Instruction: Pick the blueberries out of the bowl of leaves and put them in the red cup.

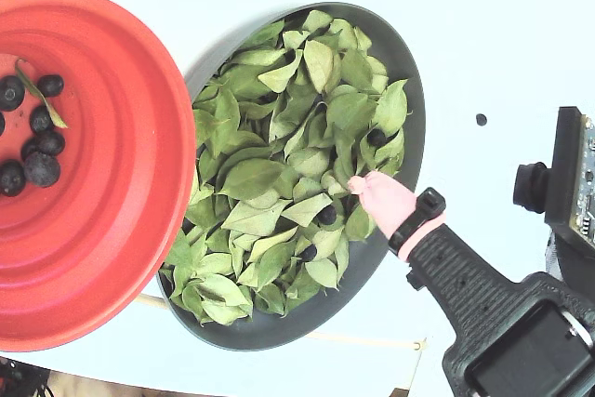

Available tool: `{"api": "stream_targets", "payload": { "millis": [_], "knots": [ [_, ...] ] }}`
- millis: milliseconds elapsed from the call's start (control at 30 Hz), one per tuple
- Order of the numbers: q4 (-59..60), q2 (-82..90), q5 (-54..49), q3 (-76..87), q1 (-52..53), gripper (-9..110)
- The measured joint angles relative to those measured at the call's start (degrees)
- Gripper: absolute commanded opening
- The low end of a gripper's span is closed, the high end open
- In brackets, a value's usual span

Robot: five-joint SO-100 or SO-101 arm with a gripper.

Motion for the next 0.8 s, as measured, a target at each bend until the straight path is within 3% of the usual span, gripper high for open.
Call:
{"api": "stream_targets", "payload": {
  "millis": [800],
  "knots": [
    [-2.4,-2.0,-4.7,-0.7,8.5,16]
  ]
}}
